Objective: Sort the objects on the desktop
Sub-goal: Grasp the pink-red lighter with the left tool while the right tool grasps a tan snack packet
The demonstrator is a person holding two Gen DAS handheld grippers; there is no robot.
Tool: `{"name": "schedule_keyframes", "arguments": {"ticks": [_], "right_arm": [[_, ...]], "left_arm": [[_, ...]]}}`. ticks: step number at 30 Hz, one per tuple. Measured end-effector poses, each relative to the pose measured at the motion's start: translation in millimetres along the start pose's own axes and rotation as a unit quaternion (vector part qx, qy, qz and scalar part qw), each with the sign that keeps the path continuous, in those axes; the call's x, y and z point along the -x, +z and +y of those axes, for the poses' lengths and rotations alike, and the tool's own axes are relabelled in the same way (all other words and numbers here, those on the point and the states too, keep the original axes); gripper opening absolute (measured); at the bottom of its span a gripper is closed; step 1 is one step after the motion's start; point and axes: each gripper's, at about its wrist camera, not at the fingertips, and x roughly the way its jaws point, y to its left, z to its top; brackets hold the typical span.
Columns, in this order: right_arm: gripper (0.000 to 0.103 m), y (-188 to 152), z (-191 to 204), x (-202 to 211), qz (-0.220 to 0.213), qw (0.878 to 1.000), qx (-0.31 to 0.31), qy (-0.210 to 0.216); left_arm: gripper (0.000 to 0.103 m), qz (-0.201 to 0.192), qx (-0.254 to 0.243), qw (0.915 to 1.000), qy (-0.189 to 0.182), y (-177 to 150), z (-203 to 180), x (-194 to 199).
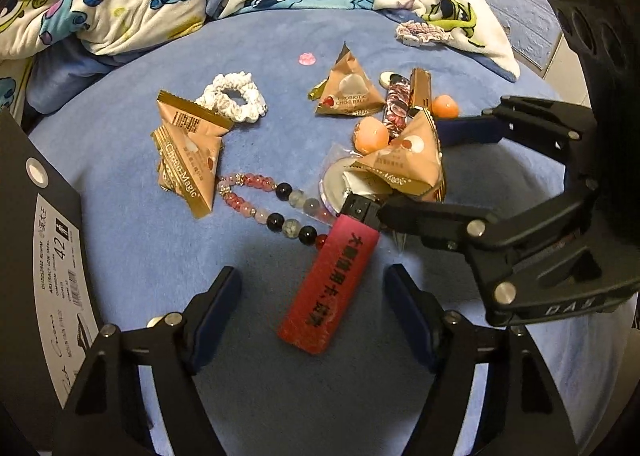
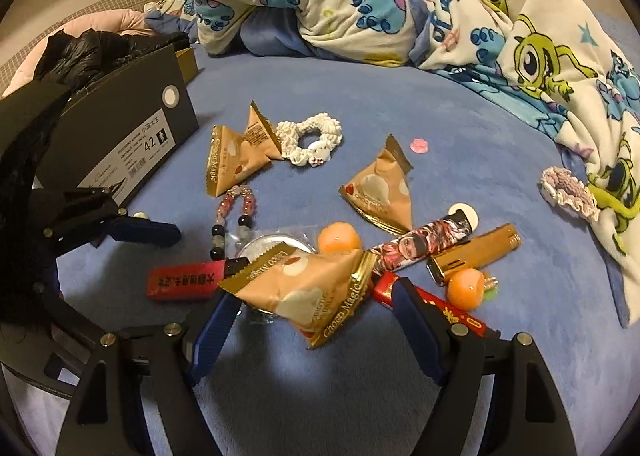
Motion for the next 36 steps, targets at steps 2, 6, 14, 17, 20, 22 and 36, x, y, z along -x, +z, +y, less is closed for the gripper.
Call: {"name": "schedule_keyframes", "arguments": {"ticks": [2, 6, 14, 17, 20, 22, 36], "right_arm": [[0.068, -0.7, 2.8, -1.3, 0.0, 1.0, 0.006, 0.0], [0.05, -1.8, 4.7, -5.0, 0.007, 1.0, 0.009, -0.004], [0.041, -5.1, -1.6, -2.6, 0.001, 1.0, -0.013, 0.006], [0.04, -6.2, -2.6, -0.8, -0.001, 1.0, -0.016, 0.009], [0.038, -6.9, -2.1, 2.4, -0.005, 1.0, -0.019, 0.012], [0.036, -7.6, -1.7, 5.3, -0.008, 1.0, -0.021, 0.014], [0.034, -15.9, -3.6, 29.9, -0.021, 0.999, -0.045, 0.023]], "left_arm": [[0.072, -0.002, 0.001, 1.0, -0.001, 0.8, -0.4, -0.4], [0.066, -0.004, 0.003, 1.0, -0.003, 2.1, -0.5, -0.4], [0.041, -0.009, 0.01, 0.9998, -0.013, 3.6, -4.6, 1.3], [0.027, -0.008, 0.013, 0.9996, -0.022, 4.2, -6.5, 1.8], [0.024, -0.006, 0.018, 0.9995, -0.024, 4.9, -7.6, 2.4], [0.023, -0.007, 0.023, 0.9994, -0.027, 4.6, -7.3, 3.4], [0.023, -0.015, 0.033, 0.9984, -0.043, -1.8, -13.4, 27.5]]}}
